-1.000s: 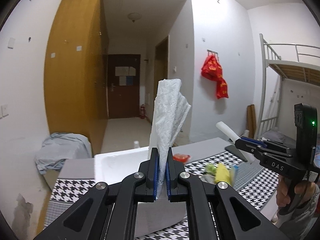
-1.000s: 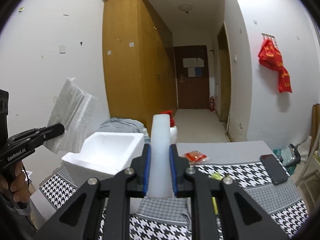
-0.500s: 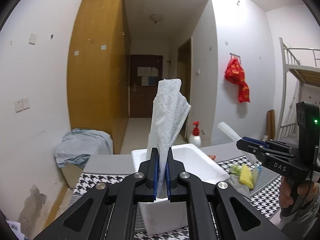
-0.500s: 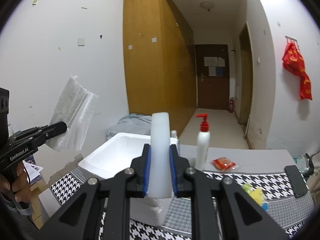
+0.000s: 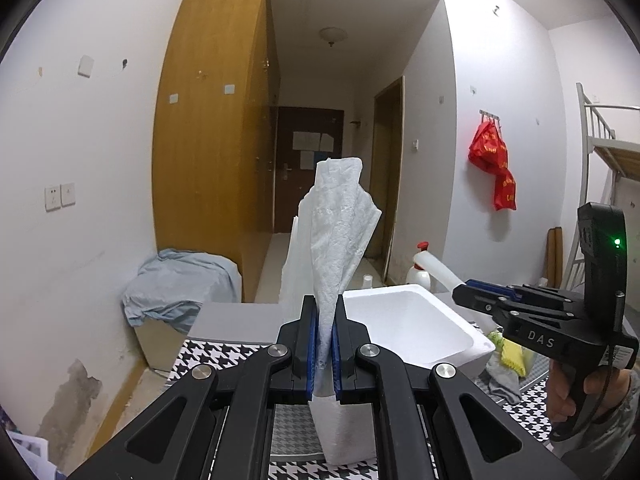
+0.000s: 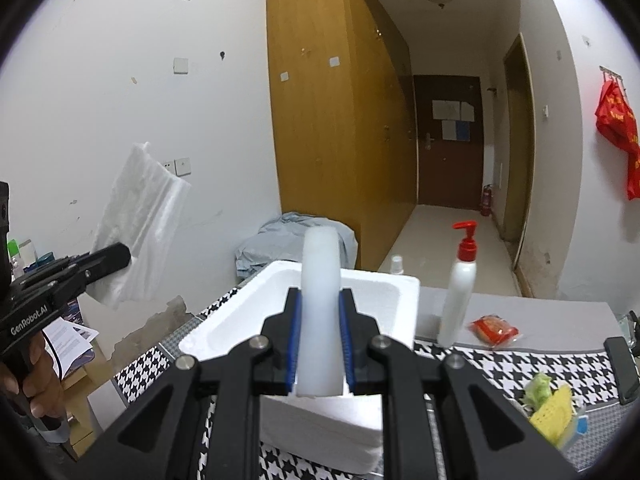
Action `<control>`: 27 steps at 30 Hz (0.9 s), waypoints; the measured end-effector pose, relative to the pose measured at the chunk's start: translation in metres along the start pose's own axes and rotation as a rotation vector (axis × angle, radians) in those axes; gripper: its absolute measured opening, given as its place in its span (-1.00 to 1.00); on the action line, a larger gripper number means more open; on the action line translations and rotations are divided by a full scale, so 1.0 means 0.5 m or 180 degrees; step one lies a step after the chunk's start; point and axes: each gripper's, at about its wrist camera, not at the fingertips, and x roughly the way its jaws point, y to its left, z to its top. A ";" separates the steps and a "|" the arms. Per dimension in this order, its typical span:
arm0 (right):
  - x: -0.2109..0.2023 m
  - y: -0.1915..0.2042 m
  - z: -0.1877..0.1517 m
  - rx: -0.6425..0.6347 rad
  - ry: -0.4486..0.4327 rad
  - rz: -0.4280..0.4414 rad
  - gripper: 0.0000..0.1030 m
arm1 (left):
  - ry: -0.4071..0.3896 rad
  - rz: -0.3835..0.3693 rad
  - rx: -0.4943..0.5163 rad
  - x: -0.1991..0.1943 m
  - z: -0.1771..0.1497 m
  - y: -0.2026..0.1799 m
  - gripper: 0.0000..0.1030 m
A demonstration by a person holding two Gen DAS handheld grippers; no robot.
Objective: Organize soft objects
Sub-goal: 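Lower the white foam stick into the foam box and open the right gripper, then lower the white tissue into the foam box and open the left gripper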
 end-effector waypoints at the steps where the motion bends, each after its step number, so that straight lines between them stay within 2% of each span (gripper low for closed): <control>1: 0.004 0.001 0.000 0.0011 0.0012 0.0019 -0.61 | 0.0010 0.0009 0.0011 0.002 -0.001 0.001 -0.87; 3: 0.013 0.003 0.001 -0.0002 0.0032 0.0097 -0.61 | 0.0026 0.0040 0.0025 0.004 -0.004 0.003 -0.87; 11: 0.055 0.011 -0.001 0.0034 0.0185 0.0091 -0.60 | 0.0044 0.0049 0.0021 0.011 -0.006 0.012 -0.87; 14: 0.069 0.005 -0.001 0.0089 0.0254 0.0105 -0.45 | 0.0054 0.0037 0.0025 0.014 -0.008 0.014 -0.87; 15: 0.070 0.004 -0.003 0.0100 0.0265 0.0119 -0.24 | 0.0058 0.0036 0.0023 0.015 -0.008 0.012 -0.87; 16: 0.071 0.001 -0.004 0.0121 0.0263 0.0131 0.09 | 0.0065 0.0034 0.0024 0.016 -0.008 0.013 -0.87; 18: 0.067 0.000 -0.005 0.0150 0.0214 0.0116 0.45 | 0.0072 0.0038 0.0018 0.020 -0.008 0.015 -0.87; 19: 0.062 0.001 -0.005 0.0153 0.0173 0.0119 0.51 | 0.0075 0.0038 0.0014 0.022 -0.007 0.015 -0.87; 27: 0.045 0.008 -0.006 0.0044 0.0123 0.0102 0.57 | 0.0080 -0.0006 0.0027 0.027 -0.004 0.009 -0.87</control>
